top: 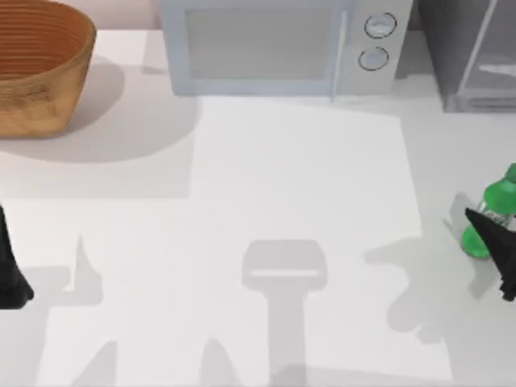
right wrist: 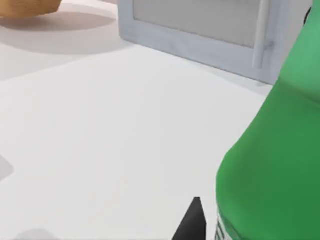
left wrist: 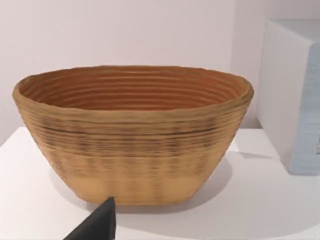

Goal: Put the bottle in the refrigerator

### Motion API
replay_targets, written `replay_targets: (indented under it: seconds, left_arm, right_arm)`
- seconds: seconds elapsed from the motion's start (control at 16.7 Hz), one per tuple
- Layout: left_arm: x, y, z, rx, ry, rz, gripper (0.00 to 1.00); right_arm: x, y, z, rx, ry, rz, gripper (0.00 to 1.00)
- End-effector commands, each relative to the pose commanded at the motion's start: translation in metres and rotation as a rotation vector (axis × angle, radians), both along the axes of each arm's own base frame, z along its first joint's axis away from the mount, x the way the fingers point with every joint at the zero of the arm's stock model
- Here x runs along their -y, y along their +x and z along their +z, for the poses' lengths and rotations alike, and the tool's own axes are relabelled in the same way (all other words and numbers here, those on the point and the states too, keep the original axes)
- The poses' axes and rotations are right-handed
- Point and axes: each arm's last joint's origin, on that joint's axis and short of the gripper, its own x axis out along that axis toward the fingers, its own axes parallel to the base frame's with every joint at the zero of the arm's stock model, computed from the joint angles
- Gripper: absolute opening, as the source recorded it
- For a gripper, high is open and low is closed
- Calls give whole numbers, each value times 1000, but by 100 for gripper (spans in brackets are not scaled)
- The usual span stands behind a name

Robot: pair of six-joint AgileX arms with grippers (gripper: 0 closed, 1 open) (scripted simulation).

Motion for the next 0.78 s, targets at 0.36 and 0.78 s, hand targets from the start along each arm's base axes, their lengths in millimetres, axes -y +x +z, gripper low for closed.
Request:
replay_targets:
  seconds: [0.36, 0.78]
  left_arm:
    - [0, 0, 0, 0, 0, 0, 100]
    - [0, 0, 0, 0, 0, 0, 100]
  right_arm:
    - [0, 0, 0, -1, 1, -1, 1]
    - [38, 6, 15, 11, -19, -12, 1]
